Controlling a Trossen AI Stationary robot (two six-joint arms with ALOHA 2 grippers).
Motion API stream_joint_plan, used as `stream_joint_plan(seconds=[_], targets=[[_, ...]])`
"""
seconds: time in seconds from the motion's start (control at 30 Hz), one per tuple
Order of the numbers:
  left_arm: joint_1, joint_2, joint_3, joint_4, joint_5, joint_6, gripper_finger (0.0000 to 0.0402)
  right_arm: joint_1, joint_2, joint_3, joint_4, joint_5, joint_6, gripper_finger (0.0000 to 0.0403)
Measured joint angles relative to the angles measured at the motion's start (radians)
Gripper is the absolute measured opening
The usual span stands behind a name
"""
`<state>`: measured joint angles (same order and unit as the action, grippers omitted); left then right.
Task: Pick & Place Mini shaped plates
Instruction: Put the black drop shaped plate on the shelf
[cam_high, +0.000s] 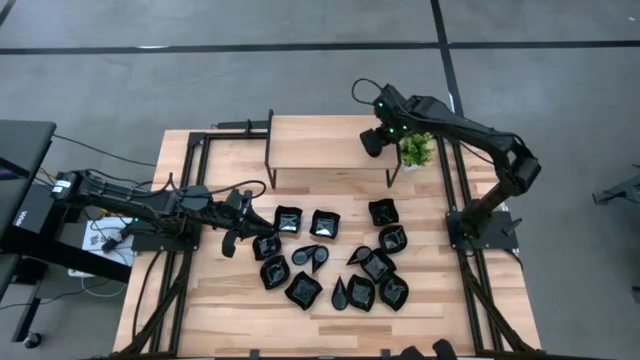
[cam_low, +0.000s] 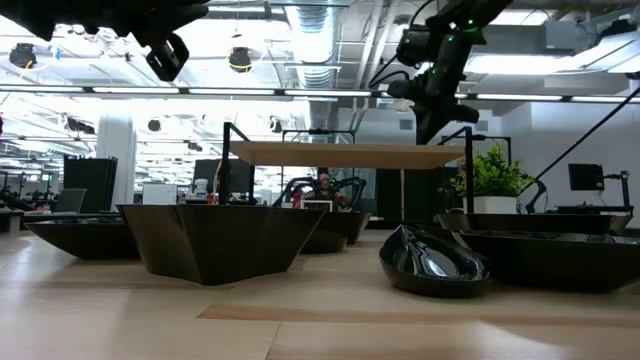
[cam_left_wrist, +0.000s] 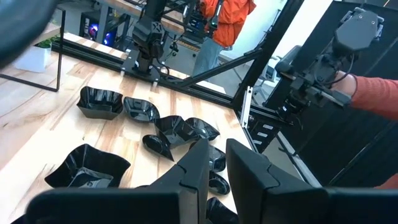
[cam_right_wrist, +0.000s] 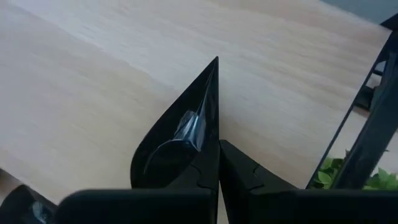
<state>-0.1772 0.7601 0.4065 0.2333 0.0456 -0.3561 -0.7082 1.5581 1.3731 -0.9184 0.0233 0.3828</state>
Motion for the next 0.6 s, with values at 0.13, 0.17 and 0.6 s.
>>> stream_joint_plan(seconds=[0.13,0.17,0.6], targets=[[0.000,0.000,0.000,0.000,0.000,0.000,0.0056,-0.007,0.000,0.000,0.003,0.003,0.000,0.0000],[0.000,0.000,0.000,0.000,0.000,0.000,0.0056,-0.009,0.000,0.000,0.002,0.002,0.000,0.0000],[0.000,0.000,0.000,0.000,0.000,0.000,0.0056,-0.028,0.000,0.000,-0.004,0.003,0.001,0.0000]])
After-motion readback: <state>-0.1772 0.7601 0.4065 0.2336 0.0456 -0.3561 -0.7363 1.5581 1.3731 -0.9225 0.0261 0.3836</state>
